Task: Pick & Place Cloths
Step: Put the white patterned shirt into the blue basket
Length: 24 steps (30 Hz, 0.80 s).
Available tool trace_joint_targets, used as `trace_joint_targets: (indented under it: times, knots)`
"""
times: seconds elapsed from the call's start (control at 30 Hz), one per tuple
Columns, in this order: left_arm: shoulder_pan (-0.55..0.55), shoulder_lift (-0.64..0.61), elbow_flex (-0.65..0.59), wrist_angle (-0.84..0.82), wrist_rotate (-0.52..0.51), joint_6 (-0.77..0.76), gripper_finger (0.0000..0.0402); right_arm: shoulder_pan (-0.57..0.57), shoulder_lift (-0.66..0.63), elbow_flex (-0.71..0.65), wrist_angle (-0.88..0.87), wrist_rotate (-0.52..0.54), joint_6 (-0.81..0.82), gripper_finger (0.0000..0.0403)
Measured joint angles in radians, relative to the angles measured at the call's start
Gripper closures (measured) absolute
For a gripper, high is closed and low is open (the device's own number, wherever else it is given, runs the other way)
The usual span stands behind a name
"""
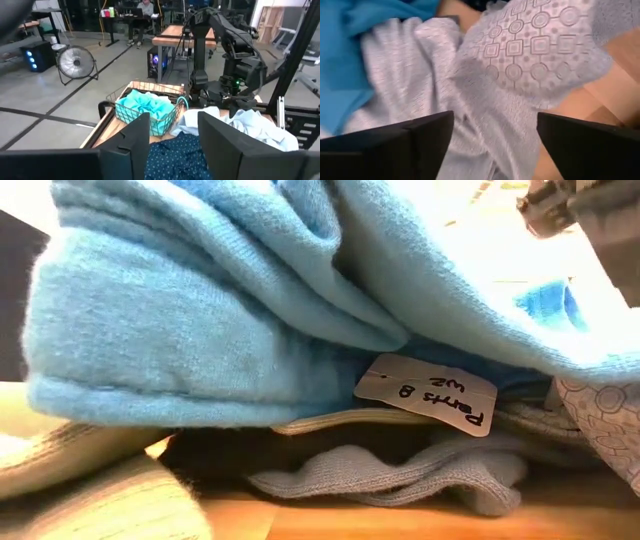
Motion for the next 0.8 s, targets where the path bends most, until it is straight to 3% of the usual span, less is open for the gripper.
trace_joint_targets:
  times: [0.27,0.43,0.5,0.57,0.7,0.8]
  knots:
    - [0.0,0.006,-0.001,-0.032,0.009,0.0,0.0189,-0.021,0.216,-0.068,0.073,0.02,-0.001,0.0054]
    - [0.0,0.006,-0.001,-0.034,0.018,-0.019,0.0167,-0.072,0.315,-0.137,0.216,0.006,-0.059,0.0052]
    - [0.0,0.006,-0.001,-0.033,0.018,-0.033,0.0164,-0.09,0.329,-0.142,0.244,0.0,-0.078,0.0085]
    - [0.0,0.006,-0.001,-0.033,0.018,-0.035,0.0163,-0.101,0.321,-0.134,0.258,-0.01,-0.099,0.0149]
    - [0.0,0.006,-0.001,-0.033,0.017,-0.038,0.0168,-0.125,0.276,-0.134,0.235,0.012,-0.147,0.0349]
    - [0.0,0.006,-0.001,-0.033,0.017,-0.038,0.0179,-0.159,0.232,-0.134,0.221,0.02,-0.182,0.0379]
